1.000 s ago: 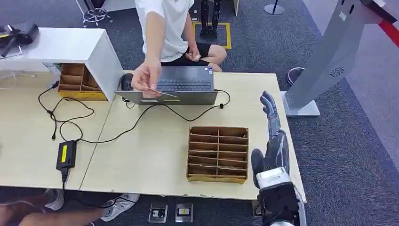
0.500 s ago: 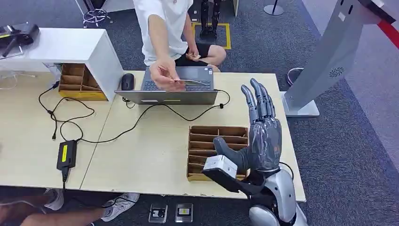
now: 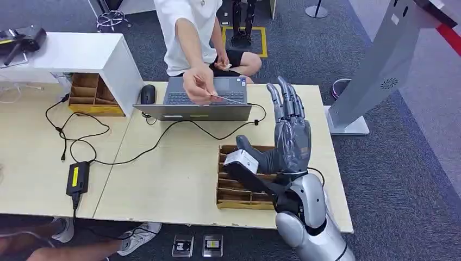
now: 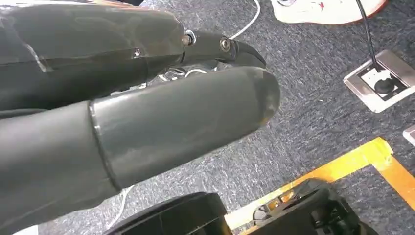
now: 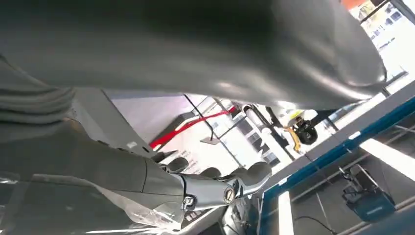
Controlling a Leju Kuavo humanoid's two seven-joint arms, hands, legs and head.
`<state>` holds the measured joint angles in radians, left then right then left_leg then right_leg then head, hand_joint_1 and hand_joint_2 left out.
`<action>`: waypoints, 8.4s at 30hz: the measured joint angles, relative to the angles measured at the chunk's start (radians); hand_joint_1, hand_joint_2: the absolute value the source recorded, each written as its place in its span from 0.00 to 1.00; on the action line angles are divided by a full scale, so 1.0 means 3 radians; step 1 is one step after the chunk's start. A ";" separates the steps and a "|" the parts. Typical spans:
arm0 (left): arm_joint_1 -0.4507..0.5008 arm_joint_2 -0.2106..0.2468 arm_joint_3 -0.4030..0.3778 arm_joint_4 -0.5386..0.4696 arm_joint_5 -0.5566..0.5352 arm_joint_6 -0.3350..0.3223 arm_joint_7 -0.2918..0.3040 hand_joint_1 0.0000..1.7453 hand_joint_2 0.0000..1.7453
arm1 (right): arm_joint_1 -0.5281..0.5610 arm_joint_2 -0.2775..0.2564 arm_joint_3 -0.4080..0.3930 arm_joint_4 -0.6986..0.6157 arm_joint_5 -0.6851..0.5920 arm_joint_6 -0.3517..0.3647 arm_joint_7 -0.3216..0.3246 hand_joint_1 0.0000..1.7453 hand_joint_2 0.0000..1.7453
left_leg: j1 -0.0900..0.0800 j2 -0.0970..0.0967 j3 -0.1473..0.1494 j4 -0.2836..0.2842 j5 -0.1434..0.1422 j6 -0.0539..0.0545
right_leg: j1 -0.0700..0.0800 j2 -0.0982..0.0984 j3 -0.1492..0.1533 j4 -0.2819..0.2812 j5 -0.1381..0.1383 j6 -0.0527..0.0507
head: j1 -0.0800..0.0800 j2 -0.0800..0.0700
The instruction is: Pass the card to the sensor for recognition and then transmit it.
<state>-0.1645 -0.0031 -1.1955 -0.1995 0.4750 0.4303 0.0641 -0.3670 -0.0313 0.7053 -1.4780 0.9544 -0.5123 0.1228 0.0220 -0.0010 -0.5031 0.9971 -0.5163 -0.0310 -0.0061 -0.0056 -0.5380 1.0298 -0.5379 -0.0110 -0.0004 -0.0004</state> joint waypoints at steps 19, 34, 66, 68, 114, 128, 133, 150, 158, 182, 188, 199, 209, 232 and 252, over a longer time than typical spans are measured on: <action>-0.0002 -0.0015 0.0000 0.0000 -0.0059 -0.0023 0.0029 0.00 0.00 | -0.0179 0.0076 0.0000 0.0539 -0.0144 -0.0166 0.0061 0.00 1.00 | 0.0000 0.0000 0.0000 0.0002 0.0001 0.0001 | 0.0000 0.0000 0.0000 0.0000 0.0002 -0.0001 | -0.0001 0.0001; 0.0006 -0.0019 0.0000 0.0000 -0.0059 -0.0015 0.0031 0.00 0.00 | -0.0173 0.0078 0.0000 0.0630 -0.0203 -0.0200 0.0028 0.00 1.00 | 0.0000 0.0000 -0.0001 0.0003 0.0003 0.0001 | 0.0000 0.0000 0.0000 0.0000 0.0005 0.0000 | 0.0000 0.0000; 0.0070 -0.0027 0.0000 0.0000 0.0009 0.0051 0.0009 0.00 0.00 | -0.0157 0.0141 0.0001 0.0689 -0.0271 -0.0148 -0.0057 0.00 1.00 | 0.0000 0.0001 -0.0002 0.0009 0.0007 0.0002 | 0.0000 0.0001 0.0000 0.0000 0.0015 0.0001 | -0.0001 0.0000; 0.0074 -0.0028 0.0001 0.0000 0.0016 0.0051 0.0005 0.00 0.00 | -0.0157 0.0141 0.0001 0.0689 -0.0271 -0.0148 -0.0060 0.25 1.00 | 0.0000 0.0001 -0.0002 0.0010 0.0008 0.0002 | 0.0000 0.0001 0.0000 0.0000 0.0016 0.0002 | -0.0001 0.0000; 0.0041 -0.0027 0.0000 0.0000 -0.0069 -0.0038 0.0009 0.00 0.00 | 0.0138 -0.0004 -0.0088 0.0348 -0.0376 -0.0172 -0.0010 1.00 1.00 | -0.0001 0.0003 -0.0013 0.0029 0.0012 0.0010 | -0.0001 0.0002 -0.0002 -0.0001 0.0029 0.0012 | 0.0000 0.0000; 0.0129 -0.0023 0.0006 0.0000 0.0014 -0.0006 -0.0033 0.00 0.00 | 0.0803 -0.0219 -0.0506 -0.0186 -0.1068 -0.0110 0.0089 1.00 1.00 | -0.0004 0.0008 -0.0015 0.0030 0.0011 0.0012 | -0.0005 0.0004 -0.0004 -0.0003 0.0031 0.0016 | -0.0001 0.0000; 0.0137 -0.0022 0.0009 0.0000 0.0024 -0.0008 -0.0041 0.00 0.00 | 0.0975 -0.0289 -0.0635 -0.0345 -0.1275 -0.0166 0.0177 1.00 1.00 | -0.0005 0.0006 -0.0016 0.0031 0.0012 0.0014 | -0.0006 0.0003 -0.0004 -0.0003 0.0033 0.0018 | 0.0000 0.0000; 0.0149 -0.0028 0.0150 0.0000 0.0131 0.0010 -0.0042 0.00 0.00 | 0.1385 -0.0587 -0.1007 -0.0647 -0.1561 0.0011 0.0562 1.00 1.00 | -0.0015 0.0007 -0.0019 0.0032 0.0018 0.0024 | -0.0016 0.0004 -0.0006 -0.0005 0.0042 0.0032 | 0.0000 0.0000; 0.0150 -0.0036 0.0221 0.0000 0.0210 0.0036 -0.0015 0.00 0.00 | 0.1396 -0.0662 -0.1040 -0.0647 -0.1818 0.0516 0.0983 1.00 1.00 | -0.0022 0.0007 -0.0022 0.0032 0.0024 0.0034 | -0.0023 0.0003 -0.0006 -0.0005 0.0046 0.0038 | 0.0000 0.0000; 0.0150 -0.0037 0.0252 0.0000 0.0128 0.0033 0.0032 0.00 0.00 | 0.1392 -0.1041 -0.1040 -0.0896 -0.1582 0.1293 0.1762 1.00 1.00 | -0.0033 0.0007 -0.0023 0.0034 0.0030 0.0048 | -0.0034 0.0003 -0.0007 -0.0007 0.0056 0.0054 | -0.0001 0.0000; 0.0150 -0.0037 0.0250 0.0000 0.0118 0.0011 0.0039 0.00 0.00 | 0.1401 -0.1041 -0.1095 -0.0914 -0.1498 0.1634 0.1762 1.00 1.00 | -0.0036 0.0007 -0.0025 0.0034 0.0031 0.0051 | -0.0036 0.0003 -0.0007 -0.0007 0.0058 0.0058 | 0.0000 0.0000; 0.0150 -0.0038 0.0252 0.0000 0.0126 0.0017 0.0067 0.00 0.00 | 0.1396 -0.1036 -0.1100 -0.0911 -0.1442 0.1913 0.1764 1.00 1.00 | -0.0039 0.0007 -0.0028 0.0035 0.0032 0.0053 | -0.0040 0.0003 -0.0008 -0.0008 0.0060 0.0061 | -0.0001 0.0000; 0.0150 -0.0046 0.0252 -0.0008 0.0121 0.0023 0.0100 0.00 0.00 | 0.1308 -0.1036 -0.1106 -0.0851 -0.1357 0.2281 0.1764 1.00 1.00 | -0.0043 0.0007 -0.0033 0.0035 0.0037 0.0061 | -0.0042 0.0003 -0.0009 -0.0010 0.0065 0.0069 | 0.0000 0.0001; 0.0151 -0.0062 0.0252 -0.0057 0.0141 0.0037 0.0127 0.00 0.00 | 0.1099 -0.1069 -0.1118 -0.0564 -0.1012 0.2703 0.1765 1.00 1.00 | -0.0048 0.0006 -0.0044 0.0042 0.0044 0.0079 | -0.0046 0.0003 -0.0011 -0.0021 0.0076 0.0086 | -0.0001 0.0001; 0.0155 -0.0062 0.0250 -0.0079 0.0177 0.0036 0.0135 0.00 0.00 | 0.1159 -0.1069 -0.1330 -0.0446 -0.0974 0.2785 0.1766 1.00 1.00 | -0.0053 0.0006 -0.0058 0.0050 0.0048 0.0092 | -0.0051 0.0003 -0.0014 -0.0032 0.0089 0.0105 | 0.0000 0.0000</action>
<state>-0.1179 -0.0217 -1.1204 -0.2232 0.5280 0.4410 0.1045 -0.0194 -0.3521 0.3063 -1.6117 0.6622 0.3231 0.6527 0.0061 0.0009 -0.5205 1.0119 -0.5020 -0.0033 -0.0215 -0.0046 -0.5422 1.0203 -0.5110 0.0205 -0.0004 -0.0004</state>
